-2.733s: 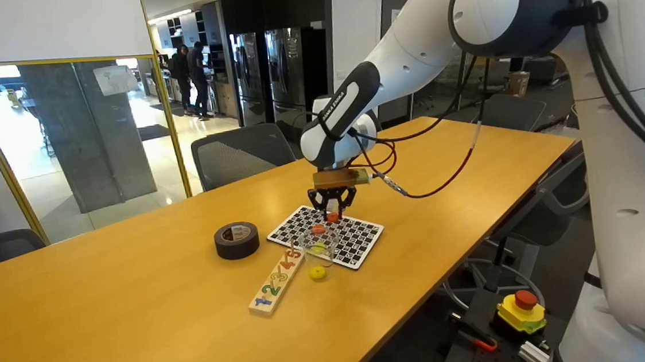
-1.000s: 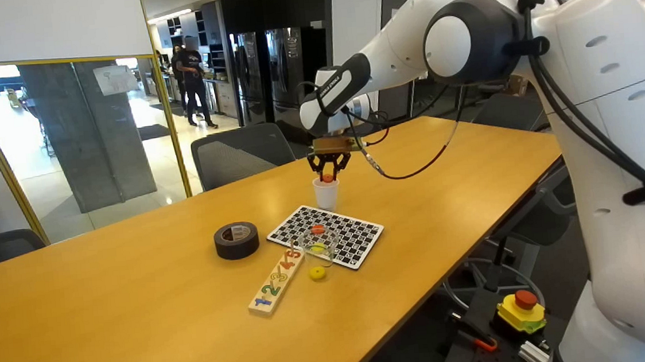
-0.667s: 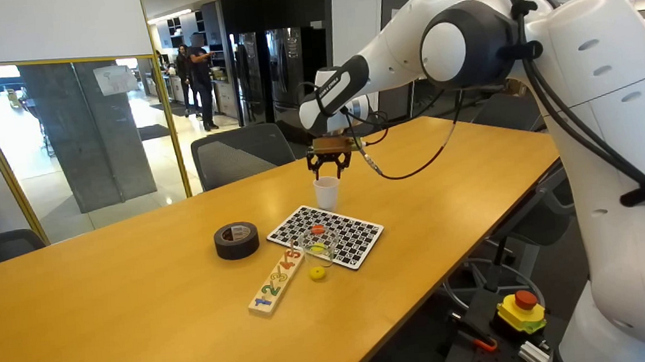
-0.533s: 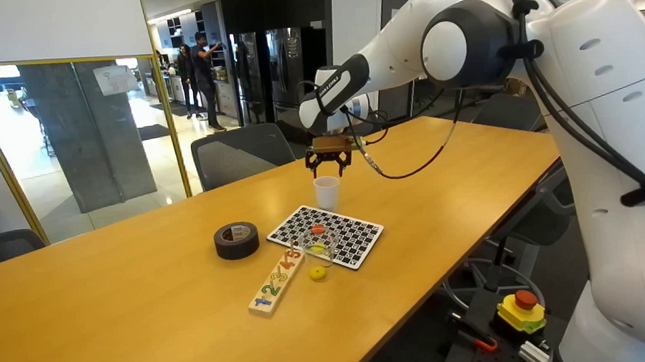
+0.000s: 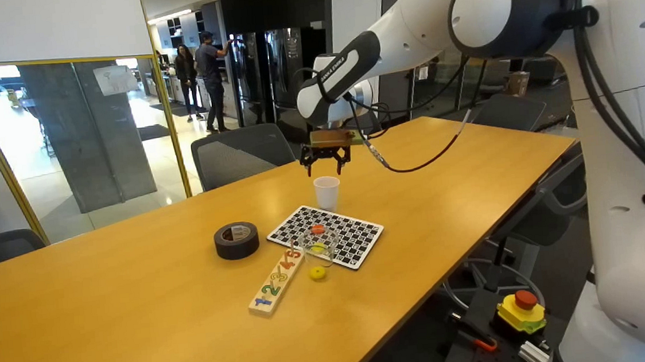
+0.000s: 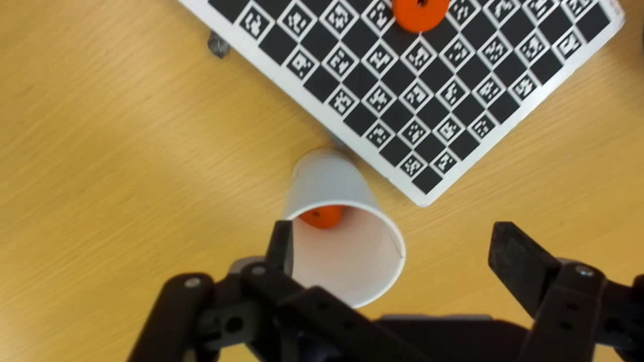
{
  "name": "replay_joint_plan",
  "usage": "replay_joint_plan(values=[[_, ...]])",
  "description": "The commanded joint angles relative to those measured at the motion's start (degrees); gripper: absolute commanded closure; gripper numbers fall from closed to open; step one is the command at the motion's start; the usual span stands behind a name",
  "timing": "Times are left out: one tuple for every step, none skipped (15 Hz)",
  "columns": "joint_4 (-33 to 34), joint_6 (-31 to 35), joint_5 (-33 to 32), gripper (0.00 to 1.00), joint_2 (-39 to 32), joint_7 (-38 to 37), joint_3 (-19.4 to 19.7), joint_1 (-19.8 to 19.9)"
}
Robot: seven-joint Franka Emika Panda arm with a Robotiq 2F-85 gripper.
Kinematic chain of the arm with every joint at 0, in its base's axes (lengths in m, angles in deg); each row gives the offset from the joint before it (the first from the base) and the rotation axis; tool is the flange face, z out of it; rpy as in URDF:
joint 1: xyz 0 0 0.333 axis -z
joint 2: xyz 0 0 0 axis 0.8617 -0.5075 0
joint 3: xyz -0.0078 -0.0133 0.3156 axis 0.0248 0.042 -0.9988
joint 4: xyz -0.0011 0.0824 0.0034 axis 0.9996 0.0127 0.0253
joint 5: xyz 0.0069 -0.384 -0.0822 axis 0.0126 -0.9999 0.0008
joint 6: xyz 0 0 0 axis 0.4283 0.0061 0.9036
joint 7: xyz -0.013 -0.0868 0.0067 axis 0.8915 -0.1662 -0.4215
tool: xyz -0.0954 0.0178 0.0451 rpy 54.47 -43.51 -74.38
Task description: Put an orange block in the white cup then a yellow block in the clear cup, then put two orange blocks in the white cup then a yellow block in the clear cup and lastly the orange block in the white cup
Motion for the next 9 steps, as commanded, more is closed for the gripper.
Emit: replay_joint_plan(values=[[-8.31,-1.64,1.27,0.00,7.13,2.27,-1.67,-0.95],[-9.63,-2.11,1.82,0.00,7.83,3.00,-2.35,-1.03],[-10.72,-2.52,2.30,0.00,8.11,3.36,-2.95,-1.17],[-11.70,-2.75,2.40,0.00,8.28,3.03,-3.26,-1.45],[-12.62,-2.44,2.47,0.00,8.02,2.54,-3.55,-1.77],[-13.15,-2.54,2.59,0.00,7.79,2.24,-3.82,-1.96],[-13.60,-2.48,3.09,0.00,7.14,2.61,-4.17,-1.98],[-13.92,-2.67,3.66,0.00,6.75,3.08,-4.57,-2.01],[-14.20,-2.83,3.84,0.00,5.96,2.95,-4.84,-2.20]])
